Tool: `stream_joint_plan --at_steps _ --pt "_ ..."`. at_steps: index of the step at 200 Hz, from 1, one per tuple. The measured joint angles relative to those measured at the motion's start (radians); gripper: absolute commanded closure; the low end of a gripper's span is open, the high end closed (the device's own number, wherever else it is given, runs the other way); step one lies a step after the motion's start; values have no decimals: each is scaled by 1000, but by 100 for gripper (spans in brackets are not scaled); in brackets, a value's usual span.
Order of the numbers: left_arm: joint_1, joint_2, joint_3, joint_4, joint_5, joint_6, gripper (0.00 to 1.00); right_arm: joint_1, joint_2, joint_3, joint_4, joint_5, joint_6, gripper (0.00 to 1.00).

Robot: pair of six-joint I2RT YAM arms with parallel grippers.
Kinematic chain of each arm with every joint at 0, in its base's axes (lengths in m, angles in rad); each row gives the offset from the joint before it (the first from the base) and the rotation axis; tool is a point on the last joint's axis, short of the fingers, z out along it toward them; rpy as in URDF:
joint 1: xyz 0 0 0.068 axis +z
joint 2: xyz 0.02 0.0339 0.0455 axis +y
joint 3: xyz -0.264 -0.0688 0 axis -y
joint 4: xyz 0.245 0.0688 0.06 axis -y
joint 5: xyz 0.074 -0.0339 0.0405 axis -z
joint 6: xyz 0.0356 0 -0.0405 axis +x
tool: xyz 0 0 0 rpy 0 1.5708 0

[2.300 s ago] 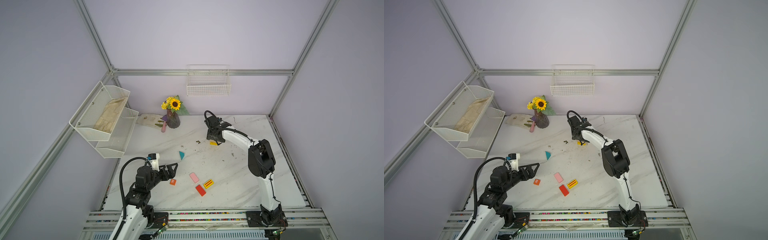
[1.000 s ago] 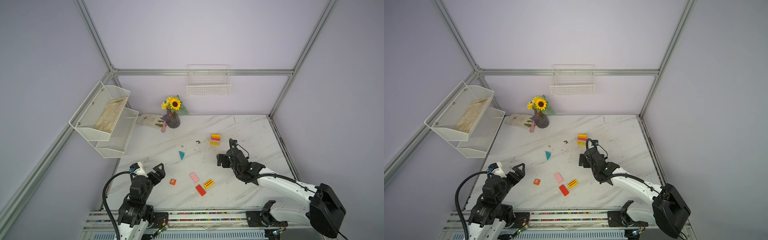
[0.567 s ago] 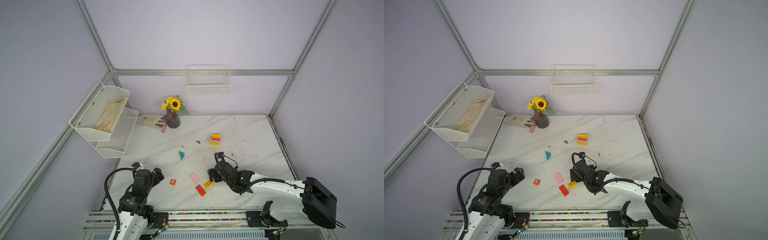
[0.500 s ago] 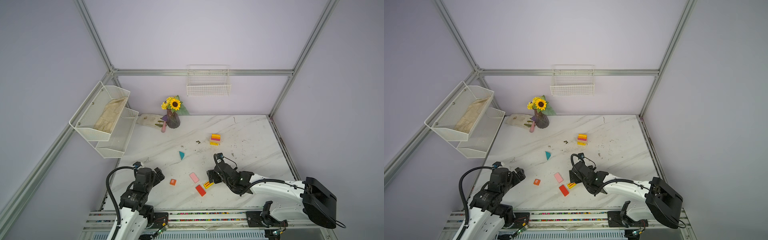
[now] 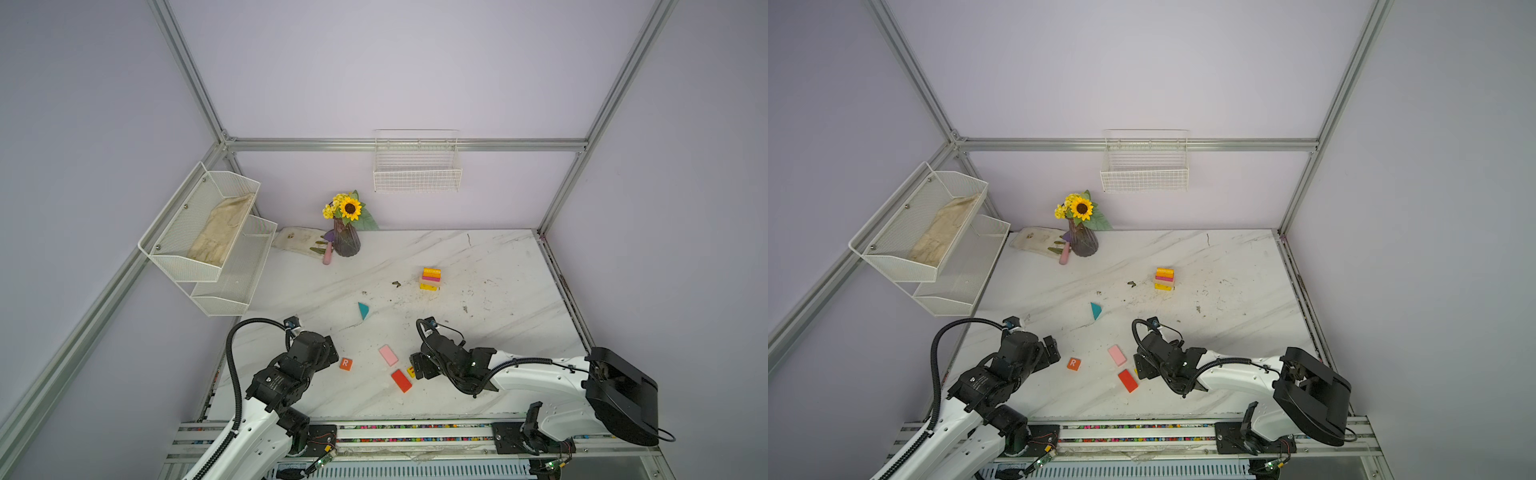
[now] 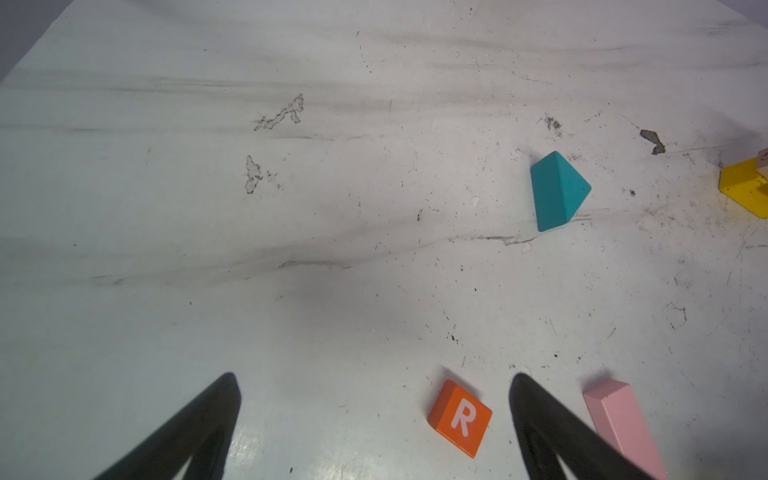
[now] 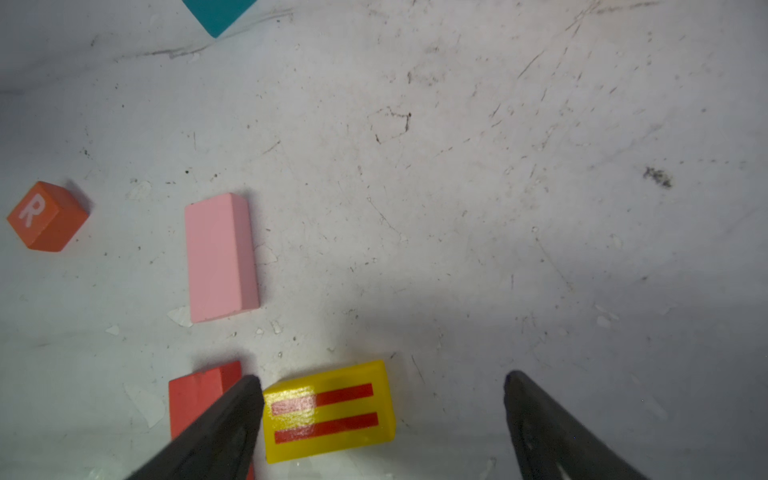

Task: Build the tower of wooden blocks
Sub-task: 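Lower the right gripper and close it on the yellow red-striped block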

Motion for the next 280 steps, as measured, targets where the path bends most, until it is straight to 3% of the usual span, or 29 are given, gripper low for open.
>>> stream_joint_plan --at_steps 60,155,213,280 --pt "0 -27 0 15 4 2 0 53 92 35 1 8 -2 9" --pt "0 -52 0 18 12 2 0 127 119 53 -21 64 3 13" --pt "0 -62 0 18 23 3 0 132 175 80 -41 107 20 20" --pt "0 -70 0 18 28 3 0 134 209 113 -37 120 37 35"
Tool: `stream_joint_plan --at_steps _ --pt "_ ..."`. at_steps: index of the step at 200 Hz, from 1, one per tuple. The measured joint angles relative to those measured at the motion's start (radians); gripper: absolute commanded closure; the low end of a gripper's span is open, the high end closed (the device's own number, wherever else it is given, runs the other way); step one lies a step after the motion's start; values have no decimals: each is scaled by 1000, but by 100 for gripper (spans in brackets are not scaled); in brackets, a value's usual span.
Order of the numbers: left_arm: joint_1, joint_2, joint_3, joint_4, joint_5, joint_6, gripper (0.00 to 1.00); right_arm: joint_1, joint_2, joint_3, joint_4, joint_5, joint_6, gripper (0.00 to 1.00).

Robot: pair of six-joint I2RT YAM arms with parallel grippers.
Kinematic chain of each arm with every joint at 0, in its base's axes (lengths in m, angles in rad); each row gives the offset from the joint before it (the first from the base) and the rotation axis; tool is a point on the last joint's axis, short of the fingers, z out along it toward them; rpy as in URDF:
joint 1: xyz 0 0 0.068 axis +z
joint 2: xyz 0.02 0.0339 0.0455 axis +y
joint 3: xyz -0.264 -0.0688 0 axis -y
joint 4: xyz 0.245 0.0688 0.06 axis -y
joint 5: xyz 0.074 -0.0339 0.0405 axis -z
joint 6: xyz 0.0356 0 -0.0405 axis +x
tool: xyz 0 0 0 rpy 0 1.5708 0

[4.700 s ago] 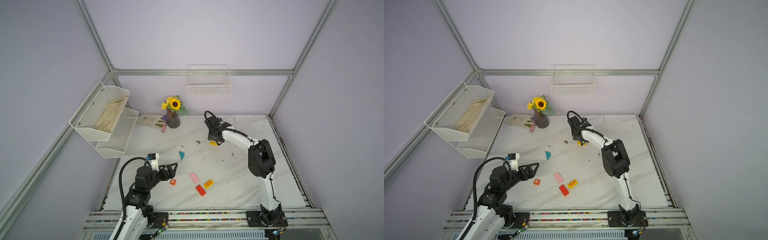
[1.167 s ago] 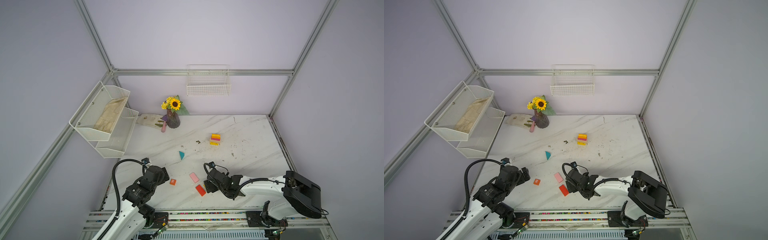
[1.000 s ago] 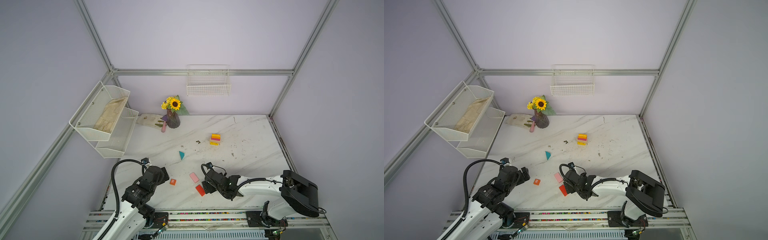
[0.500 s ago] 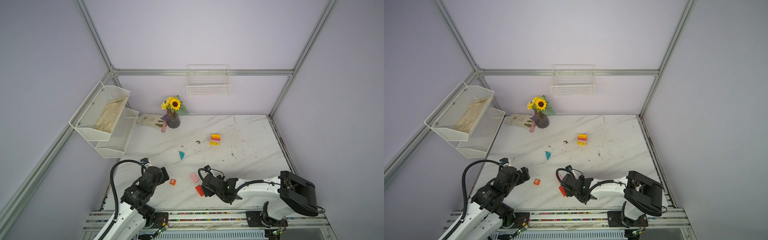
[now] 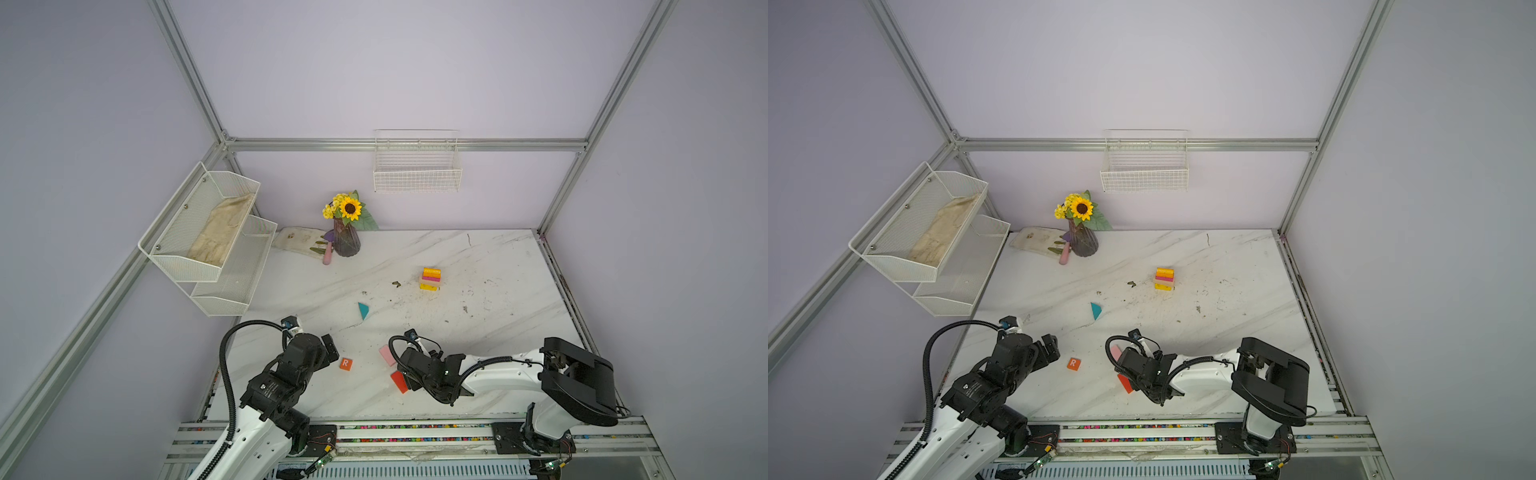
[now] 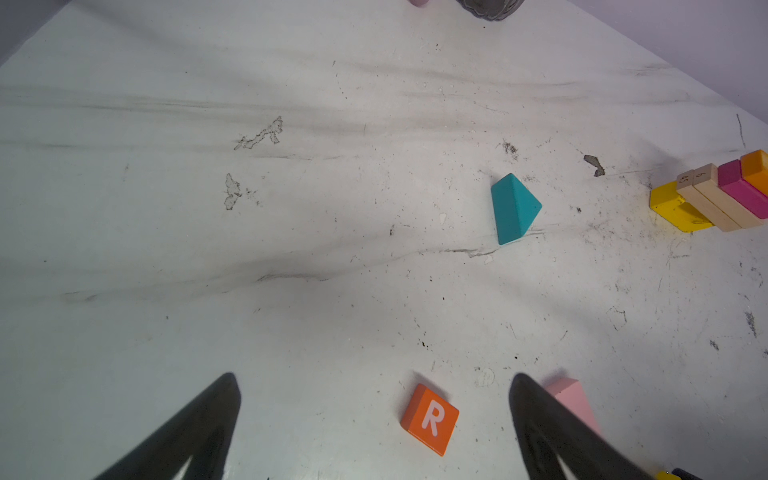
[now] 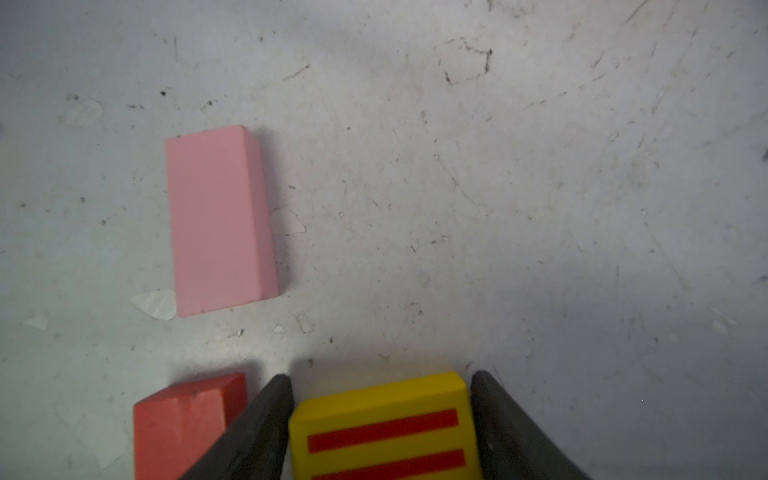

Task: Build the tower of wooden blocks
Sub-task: 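Lower the right gripper and close it on the yellow red-striped block, then carry the yellow striped block with the right gripper over the stack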

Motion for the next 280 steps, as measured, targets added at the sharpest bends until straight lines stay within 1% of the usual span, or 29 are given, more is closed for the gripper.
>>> stream_joint_plan --at_steps 41,61,90,109,126,158,176,219,256,280 --pt "0 -2 0 0 0 0 0 0 -18 -15 -2 0 3 40" --pt "0 -2 0 0 0 0 0 0 -31 -24 -10 2 18 49" --pt "0 -3 0 0 2 0 0 0 -69 -24 -38 21 39 49" --pt "0 -7 0 3 26 5 0 0 -118 -20 -44 45 44 49" --pt "0 -18 0 22 58 21 0 0 -146 9 -49 74 43 50" --pt "0 -58 0 57 105 43 0 -17 -149 122 -80 134 41 55" --pt "0 -89 -1 73 130 53 0 -64 -150 179 -101 142 42 57" --pt "0 -154 -3 106 158 76 0 -274 -159 254 -128 89 40 60" --pt "0 -164 -3 119 161 80 0 -394 -160 325 -152 50 32 60" --pt "0 -156 -3 121 161 80 0 -467 -149 392 -165 9 23 63"
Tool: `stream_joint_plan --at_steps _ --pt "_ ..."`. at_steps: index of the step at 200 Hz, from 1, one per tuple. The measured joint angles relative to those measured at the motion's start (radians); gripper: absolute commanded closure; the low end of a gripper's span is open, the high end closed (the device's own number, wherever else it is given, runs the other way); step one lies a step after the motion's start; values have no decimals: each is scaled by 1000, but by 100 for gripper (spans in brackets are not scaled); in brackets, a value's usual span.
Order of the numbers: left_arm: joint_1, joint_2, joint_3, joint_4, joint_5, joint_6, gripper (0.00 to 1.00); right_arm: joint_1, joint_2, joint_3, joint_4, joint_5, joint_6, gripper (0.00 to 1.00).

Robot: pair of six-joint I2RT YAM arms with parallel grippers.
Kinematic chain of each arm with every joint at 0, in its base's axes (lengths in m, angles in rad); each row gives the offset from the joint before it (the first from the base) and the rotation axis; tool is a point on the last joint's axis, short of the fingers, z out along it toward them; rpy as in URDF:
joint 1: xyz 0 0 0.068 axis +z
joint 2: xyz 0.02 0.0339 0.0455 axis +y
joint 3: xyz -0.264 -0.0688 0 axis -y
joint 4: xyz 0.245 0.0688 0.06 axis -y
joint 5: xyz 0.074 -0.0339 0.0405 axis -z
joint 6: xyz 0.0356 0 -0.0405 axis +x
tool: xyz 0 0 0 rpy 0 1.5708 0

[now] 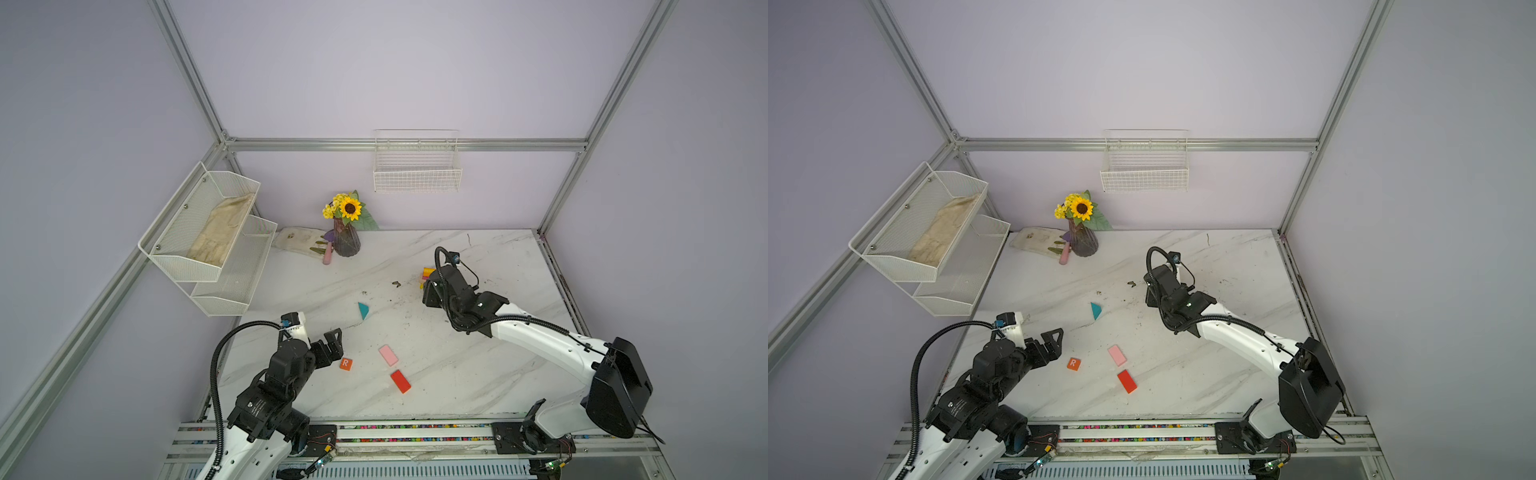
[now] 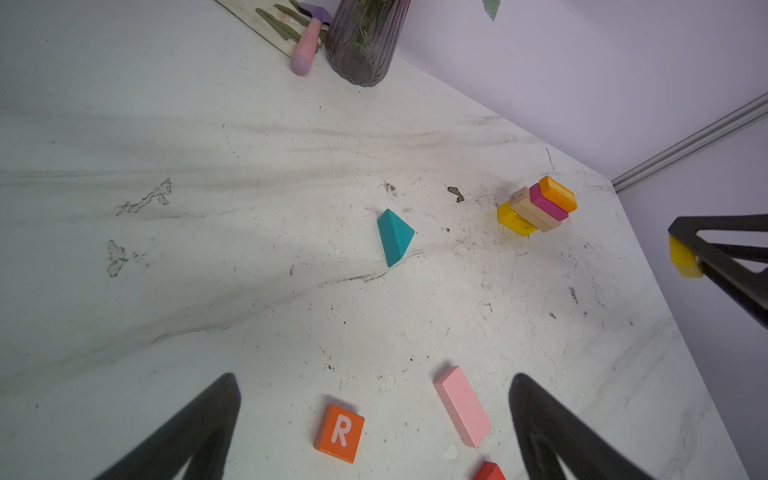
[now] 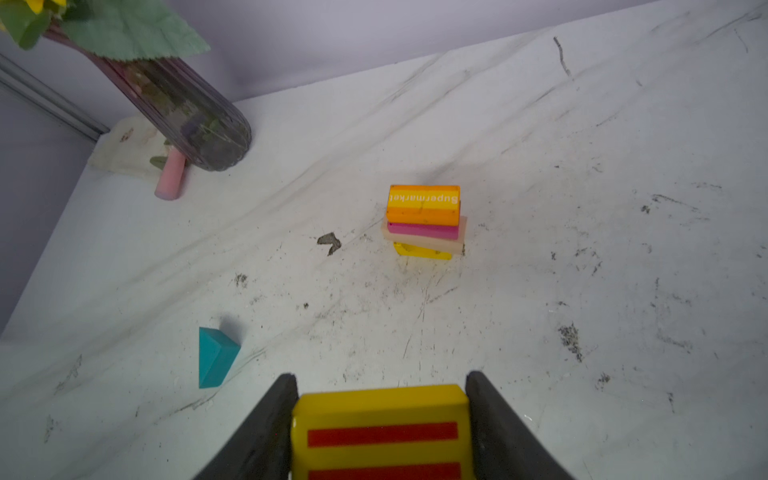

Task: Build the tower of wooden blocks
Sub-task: 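Carry the yellow striped block with the right gripper over the stack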

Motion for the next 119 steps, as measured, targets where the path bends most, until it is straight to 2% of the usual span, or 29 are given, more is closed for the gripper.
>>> stream_joint_plan --at_steps 57,119 --pt "0 40 0 5 -3 0 0 -142 167 218 -51 -97 -6 70" --pt "0 48 0 12 -8 0 0 -158 377 455 -201 -106 -6 73"
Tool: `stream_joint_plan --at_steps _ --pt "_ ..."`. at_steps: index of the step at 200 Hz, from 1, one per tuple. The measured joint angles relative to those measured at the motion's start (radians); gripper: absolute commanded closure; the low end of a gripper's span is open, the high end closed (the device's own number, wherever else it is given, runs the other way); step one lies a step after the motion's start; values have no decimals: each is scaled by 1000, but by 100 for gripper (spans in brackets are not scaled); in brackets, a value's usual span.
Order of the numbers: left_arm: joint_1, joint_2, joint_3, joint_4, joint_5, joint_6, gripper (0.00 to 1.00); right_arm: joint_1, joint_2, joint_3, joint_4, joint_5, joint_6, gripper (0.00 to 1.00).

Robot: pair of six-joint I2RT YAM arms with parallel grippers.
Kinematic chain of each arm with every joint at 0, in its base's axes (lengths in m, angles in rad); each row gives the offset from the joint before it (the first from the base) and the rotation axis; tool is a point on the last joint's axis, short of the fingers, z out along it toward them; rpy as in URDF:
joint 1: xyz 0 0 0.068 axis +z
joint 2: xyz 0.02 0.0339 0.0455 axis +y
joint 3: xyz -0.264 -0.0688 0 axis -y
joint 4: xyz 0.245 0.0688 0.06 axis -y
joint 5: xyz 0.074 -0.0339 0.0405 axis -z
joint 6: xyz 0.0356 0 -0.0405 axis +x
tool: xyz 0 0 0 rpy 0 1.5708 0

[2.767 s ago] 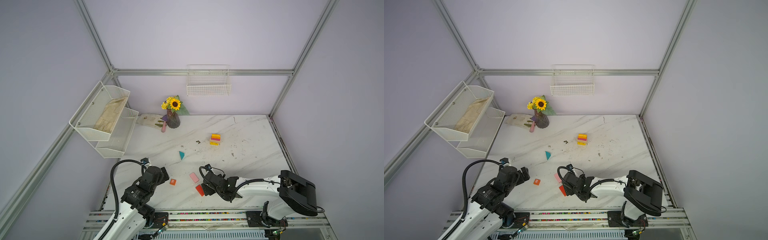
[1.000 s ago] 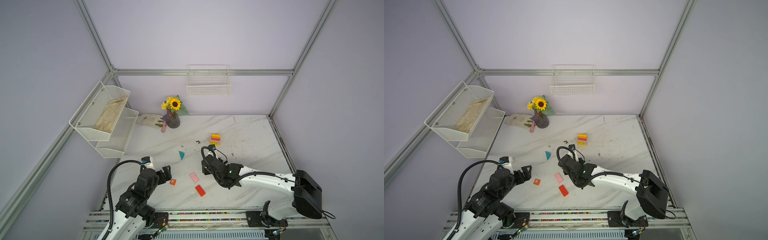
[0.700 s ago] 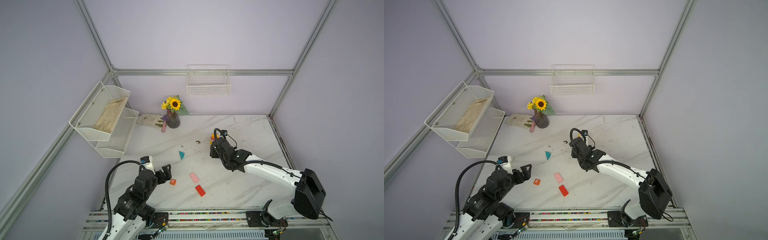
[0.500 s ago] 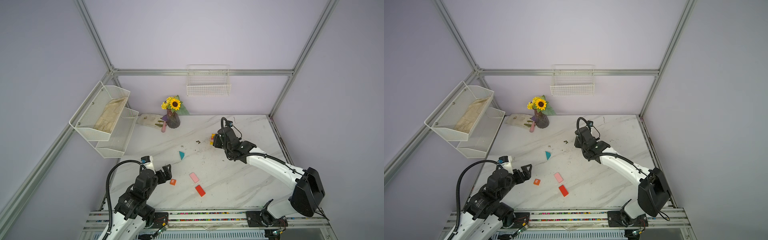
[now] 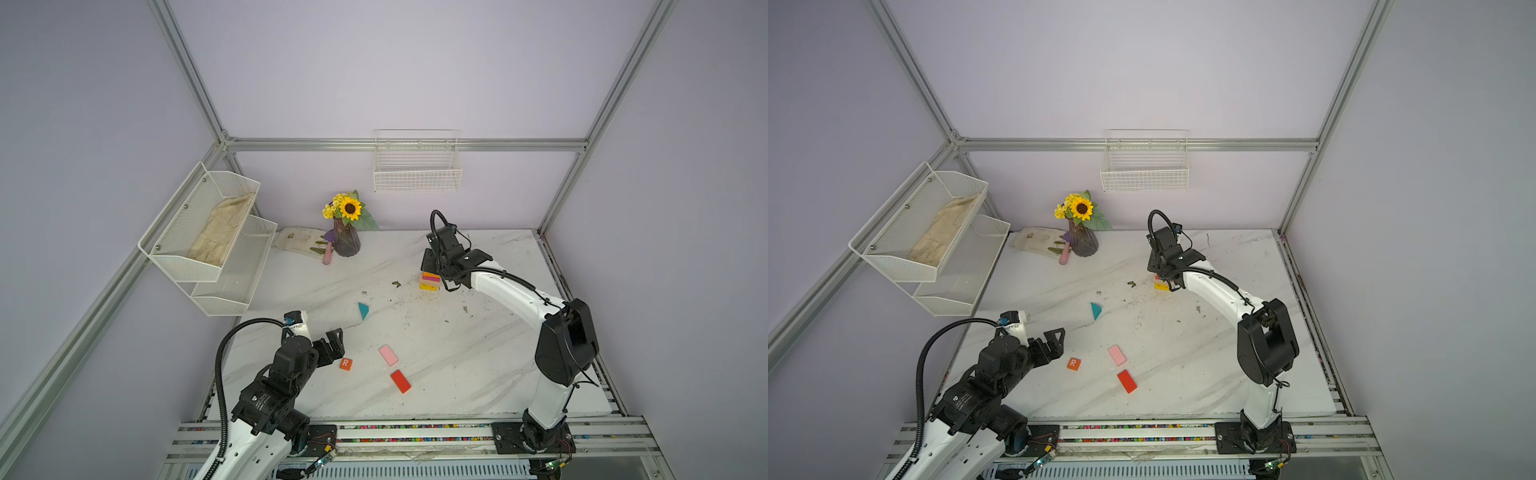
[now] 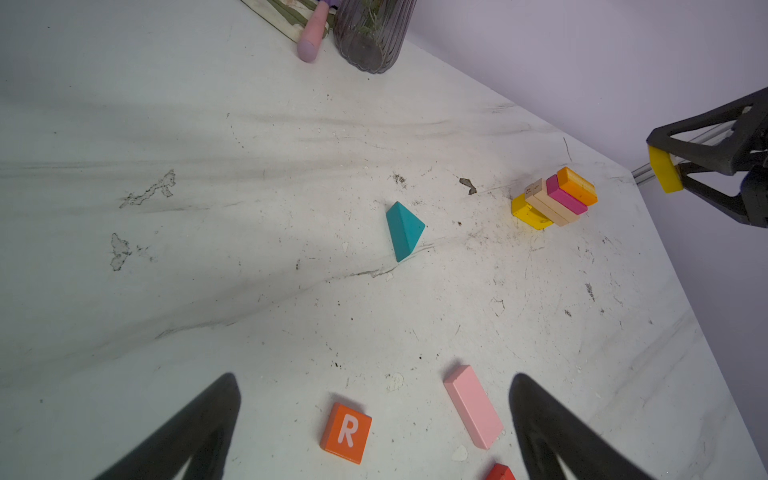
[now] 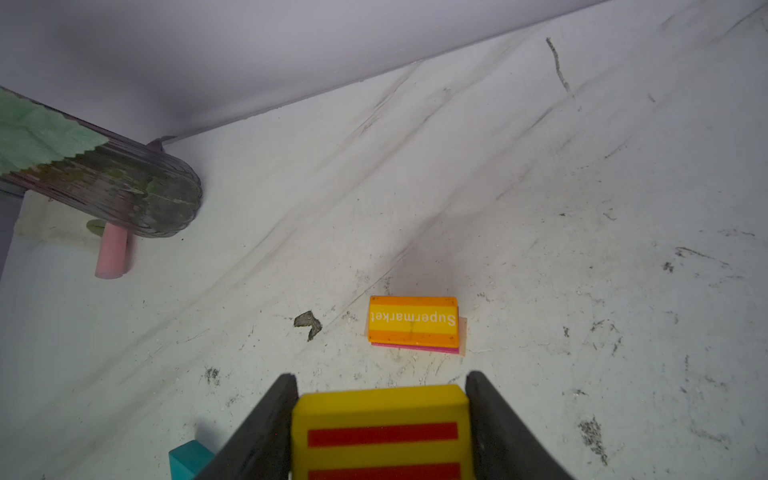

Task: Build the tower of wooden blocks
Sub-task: 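Carry the yellow striped block with the right gripper over the stack, then lower the yellow striped block onto the orange block atop the stack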

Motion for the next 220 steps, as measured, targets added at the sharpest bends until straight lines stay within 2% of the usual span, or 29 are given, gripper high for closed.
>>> stream_joint_plan --at_steps 37,102,220 --pt "0 0 0 2 0 0 0 0 114 141 -91 35 0 74" --pt "0 7 0 2 0 0 0 0 240 235 -179 80 -16 73" --pt "0 12 0 3 0 0 0 -4 290 299 -216 115 -23 66"
